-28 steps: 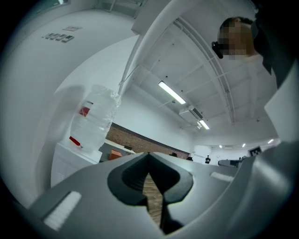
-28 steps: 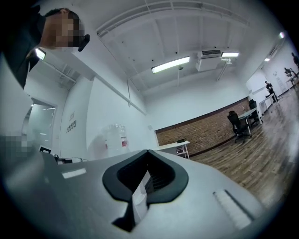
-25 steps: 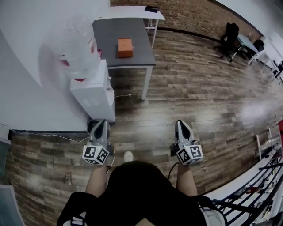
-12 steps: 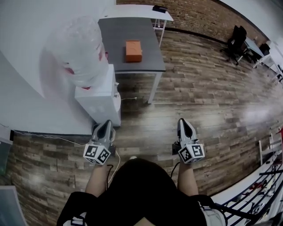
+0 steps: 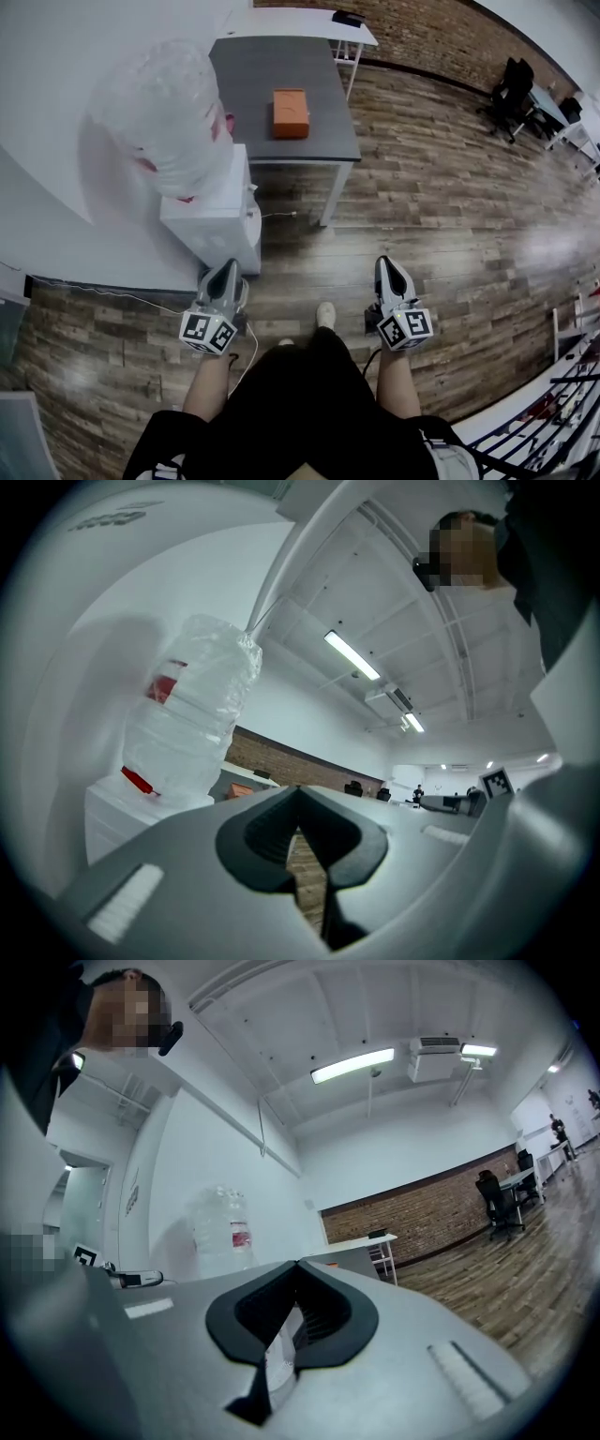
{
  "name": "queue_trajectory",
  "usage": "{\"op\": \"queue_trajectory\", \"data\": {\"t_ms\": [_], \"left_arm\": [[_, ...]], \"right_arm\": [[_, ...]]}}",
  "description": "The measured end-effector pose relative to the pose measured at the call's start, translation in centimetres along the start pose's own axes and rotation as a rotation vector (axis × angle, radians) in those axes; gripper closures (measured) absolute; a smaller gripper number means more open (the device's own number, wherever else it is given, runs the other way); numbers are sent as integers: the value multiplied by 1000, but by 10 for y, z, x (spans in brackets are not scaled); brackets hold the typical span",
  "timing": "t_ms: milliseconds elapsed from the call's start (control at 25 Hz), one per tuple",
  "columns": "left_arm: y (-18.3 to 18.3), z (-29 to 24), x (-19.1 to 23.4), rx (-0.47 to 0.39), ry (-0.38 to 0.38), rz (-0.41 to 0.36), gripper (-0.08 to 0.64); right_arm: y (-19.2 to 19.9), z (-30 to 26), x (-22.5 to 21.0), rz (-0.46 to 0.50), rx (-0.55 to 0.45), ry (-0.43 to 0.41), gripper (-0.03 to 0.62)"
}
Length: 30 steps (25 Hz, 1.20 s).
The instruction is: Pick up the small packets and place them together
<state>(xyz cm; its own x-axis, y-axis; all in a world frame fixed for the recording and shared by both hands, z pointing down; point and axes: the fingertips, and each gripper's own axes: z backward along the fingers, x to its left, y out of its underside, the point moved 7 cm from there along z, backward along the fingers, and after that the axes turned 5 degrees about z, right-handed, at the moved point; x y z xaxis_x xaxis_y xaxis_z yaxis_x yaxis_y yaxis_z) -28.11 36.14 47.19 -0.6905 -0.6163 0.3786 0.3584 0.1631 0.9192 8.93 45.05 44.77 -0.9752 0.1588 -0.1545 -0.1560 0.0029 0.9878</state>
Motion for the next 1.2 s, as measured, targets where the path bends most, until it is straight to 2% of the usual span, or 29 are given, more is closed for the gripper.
{"op": "queue_trajectory", "data": {"t_ms": [240,600,840,960,1040,1200], "left_arm": [[-2,-28,8,-34,-59,-16,560],[-8,-97,2,-42,-63,-62,560],[0,-143,-1,-26,-78,-63,560],[7,-160,-7,-29,-87,-53,560],[10,-169,-12,-39,-91,-47,560],[13,-186,-20,-35,-92,-43,560]], "right_arm": [[2,-46,-22,-4,12,-64,591],[-10,-104,-76,-30,-23,-107,591],[-7,-124,-117,-63,-34,-96,591],[-5,-124,-144,-72,-46,-64,591],[-7,-126,-158,-65,-58,-43,591],[-12,-135,-173,-45,-62,-56,591]]}}
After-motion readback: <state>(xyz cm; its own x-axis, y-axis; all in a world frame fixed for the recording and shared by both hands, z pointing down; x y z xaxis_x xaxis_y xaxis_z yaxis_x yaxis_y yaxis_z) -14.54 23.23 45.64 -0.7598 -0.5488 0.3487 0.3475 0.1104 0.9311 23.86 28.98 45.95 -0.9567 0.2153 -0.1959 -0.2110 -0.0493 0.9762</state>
